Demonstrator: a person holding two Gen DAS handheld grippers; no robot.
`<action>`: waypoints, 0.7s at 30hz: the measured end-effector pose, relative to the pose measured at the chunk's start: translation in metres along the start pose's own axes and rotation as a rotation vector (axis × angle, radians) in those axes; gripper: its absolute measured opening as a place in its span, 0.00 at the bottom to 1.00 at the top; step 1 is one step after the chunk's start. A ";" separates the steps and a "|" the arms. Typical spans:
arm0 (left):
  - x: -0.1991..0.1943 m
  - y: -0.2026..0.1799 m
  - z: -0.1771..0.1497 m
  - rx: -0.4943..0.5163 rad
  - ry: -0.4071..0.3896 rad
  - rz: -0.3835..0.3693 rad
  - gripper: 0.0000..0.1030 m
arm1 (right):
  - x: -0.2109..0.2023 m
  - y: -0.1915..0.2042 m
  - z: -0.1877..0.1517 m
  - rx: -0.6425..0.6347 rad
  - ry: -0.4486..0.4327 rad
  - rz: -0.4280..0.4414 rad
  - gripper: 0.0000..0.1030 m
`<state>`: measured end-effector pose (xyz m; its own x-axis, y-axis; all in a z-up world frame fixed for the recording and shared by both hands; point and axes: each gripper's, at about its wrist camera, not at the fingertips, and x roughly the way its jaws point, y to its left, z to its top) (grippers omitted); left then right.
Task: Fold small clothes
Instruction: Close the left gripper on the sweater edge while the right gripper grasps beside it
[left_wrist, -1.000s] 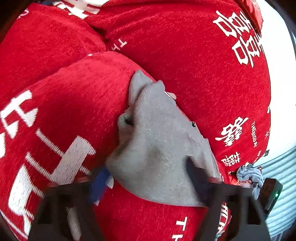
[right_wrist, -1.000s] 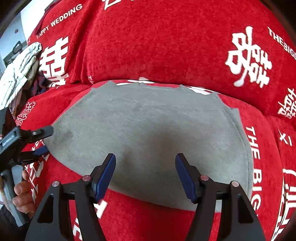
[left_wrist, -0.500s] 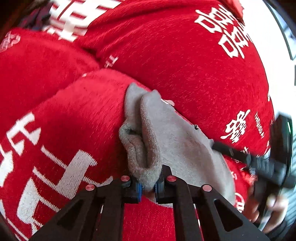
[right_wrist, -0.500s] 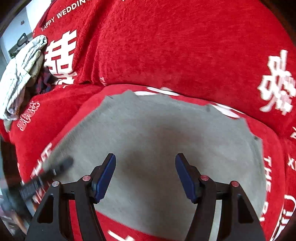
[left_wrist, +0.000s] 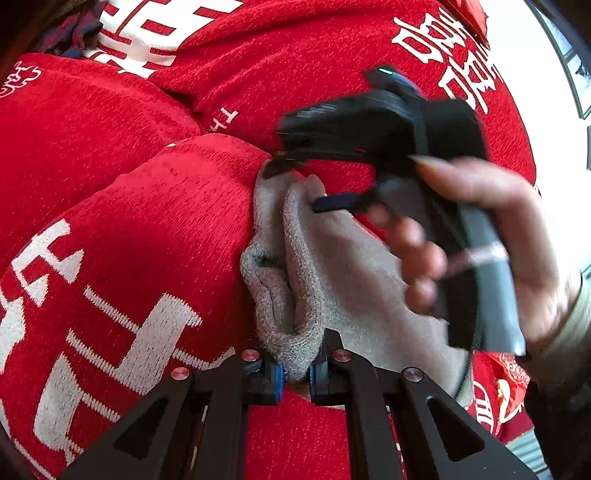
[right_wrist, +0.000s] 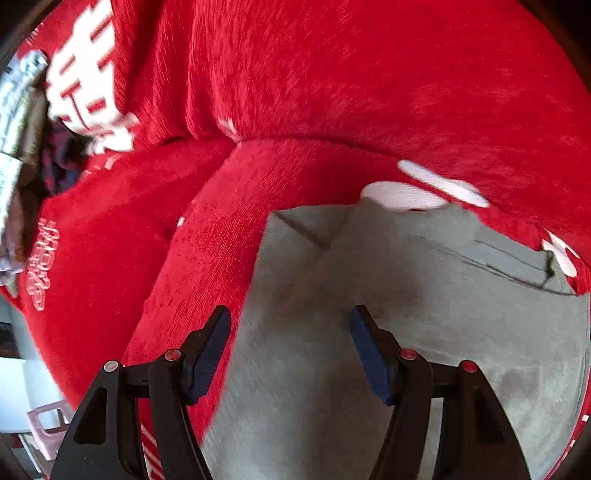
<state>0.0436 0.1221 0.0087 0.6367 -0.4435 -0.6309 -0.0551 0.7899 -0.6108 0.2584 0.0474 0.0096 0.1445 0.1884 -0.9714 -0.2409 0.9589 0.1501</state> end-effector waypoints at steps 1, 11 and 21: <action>0.000 0.000 0.000 0.001 0.002 0.004 0.10 | 0.006 0.008 0.002 -0.016 0.011 -0.032 0.74; 0.006 -0.001 0.000 -0.003 0.028 0.054 0.10 | 0.027 0.050 -0.001 -0.184 0.009 -0.274 0.46; 0.003 -0.014 0.000 0.052 0.025 0.112 0.10 | -0.001 0.007 -0.008 -0.099 -0.058 -0.067 0.19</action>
<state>0.0461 0.1101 0.0153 0.6098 -0.3613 -0.7054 -0.0843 0.8555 -0.5110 0.2488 0.0525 0.0103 0.2175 0.1391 -0.9661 -0.3218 0.9447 0.0636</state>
